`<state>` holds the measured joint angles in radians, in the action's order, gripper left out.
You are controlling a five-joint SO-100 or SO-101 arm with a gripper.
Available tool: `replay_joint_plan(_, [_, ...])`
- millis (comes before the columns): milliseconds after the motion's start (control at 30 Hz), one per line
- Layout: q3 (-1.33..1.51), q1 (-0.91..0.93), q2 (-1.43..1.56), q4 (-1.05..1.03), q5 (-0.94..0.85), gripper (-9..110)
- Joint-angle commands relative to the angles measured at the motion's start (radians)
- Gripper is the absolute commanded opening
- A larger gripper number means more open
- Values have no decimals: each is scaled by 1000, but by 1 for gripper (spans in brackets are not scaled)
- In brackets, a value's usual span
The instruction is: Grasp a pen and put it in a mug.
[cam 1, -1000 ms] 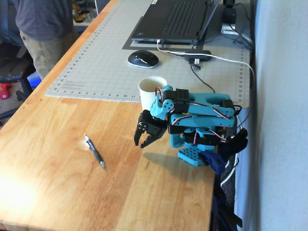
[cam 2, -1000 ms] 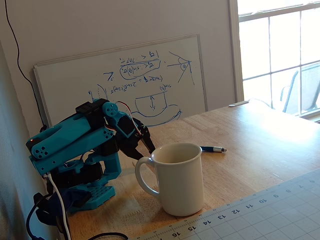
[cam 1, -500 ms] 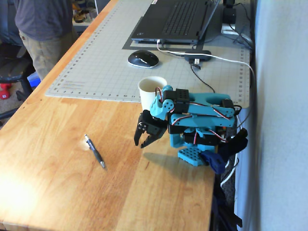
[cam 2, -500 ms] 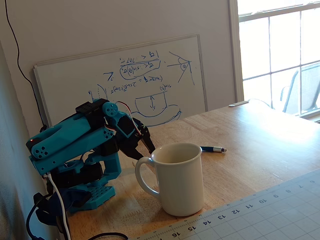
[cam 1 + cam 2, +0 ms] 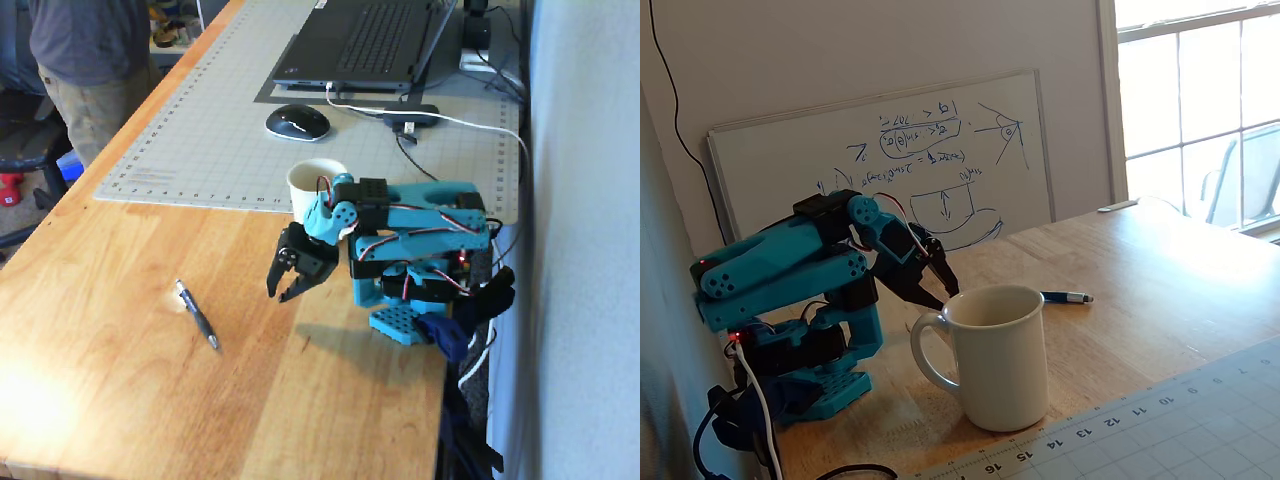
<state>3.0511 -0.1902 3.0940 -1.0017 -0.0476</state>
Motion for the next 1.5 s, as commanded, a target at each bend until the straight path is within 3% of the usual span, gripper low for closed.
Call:
replay_joint_plan(0, [-186,-109,-218,55,-14,5])
replay_joint_plan(233, [-502,-290,-581,106,-31,5])
replay_joint_plan(367, [-664,-342,-752,104,-178,5])
replay_joint_plan(633, [-884,-245,-1042,103,-620,5])
replay_joint_plan(833, [-1088,-115,-1239,103,-804,13])
replay_joint_plan(1033, [-1226,-12,-1474,110,-830,21])
replay_joint_plan(1467, [-1367,100,-1712,114,-822,21])
